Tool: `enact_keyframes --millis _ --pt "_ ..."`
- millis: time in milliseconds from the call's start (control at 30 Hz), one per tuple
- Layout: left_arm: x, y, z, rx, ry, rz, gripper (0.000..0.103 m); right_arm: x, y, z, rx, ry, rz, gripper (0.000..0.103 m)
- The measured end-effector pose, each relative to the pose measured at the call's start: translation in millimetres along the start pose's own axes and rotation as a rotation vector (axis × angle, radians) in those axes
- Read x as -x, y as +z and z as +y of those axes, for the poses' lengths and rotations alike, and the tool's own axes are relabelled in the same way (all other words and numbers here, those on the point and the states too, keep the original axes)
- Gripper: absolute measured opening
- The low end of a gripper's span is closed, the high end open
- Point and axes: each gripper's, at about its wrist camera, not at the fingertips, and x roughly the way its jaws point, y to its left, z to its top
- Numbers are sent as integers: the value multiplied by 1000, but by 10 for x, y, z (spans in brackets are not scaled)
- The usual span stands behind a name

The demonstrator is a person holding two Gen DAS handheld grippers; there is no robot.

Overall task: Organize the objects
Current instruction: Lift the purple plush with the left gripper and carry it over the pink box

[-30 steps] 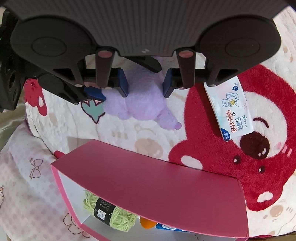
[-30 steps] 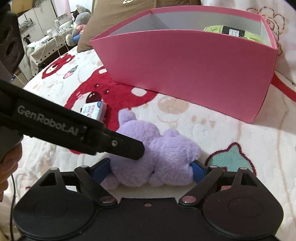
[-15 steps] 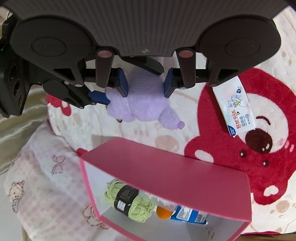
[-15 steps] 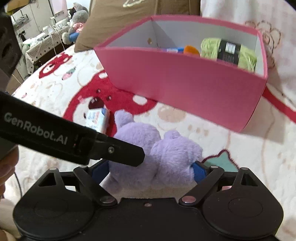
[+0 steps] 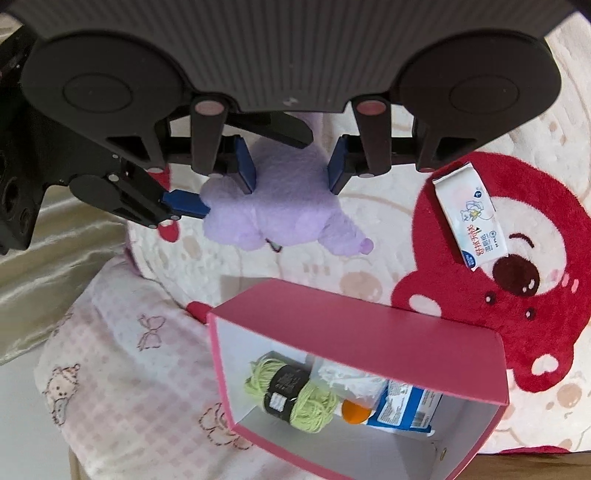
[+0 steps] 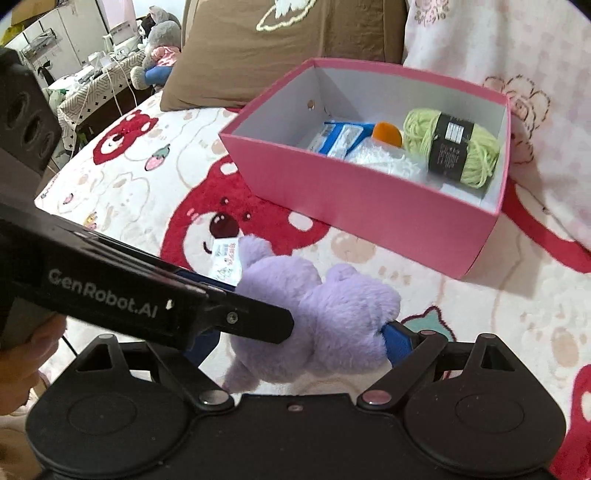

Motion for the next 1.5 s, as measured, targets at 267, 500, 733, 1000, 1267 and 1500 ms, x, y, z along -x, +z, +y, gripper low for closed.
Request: enact_keyframes --millis 267,500,733,1000,1267,1500 --pt "286 48 -105 -9 -55 -40 44 311 90 39 -16 41 -26 94" --pt "482 100 -311 -83 -63 -57 44 536 133 112 -7 13 -67 94" --pt "591 135 -505 -137 -43 -15 44 844 141 400 91 -106 -178 90" --pt "780 330 -620 -153 -28 -60 44 951 241 360 96 -151 -200 71" --pt "910 878 -811 -179 19 -114 44 1032 685 241 127 -155 -259 68" --pt "648 1240 -766 -167 62 -159 44 796 1161 -175 -13 -69 -208 68"
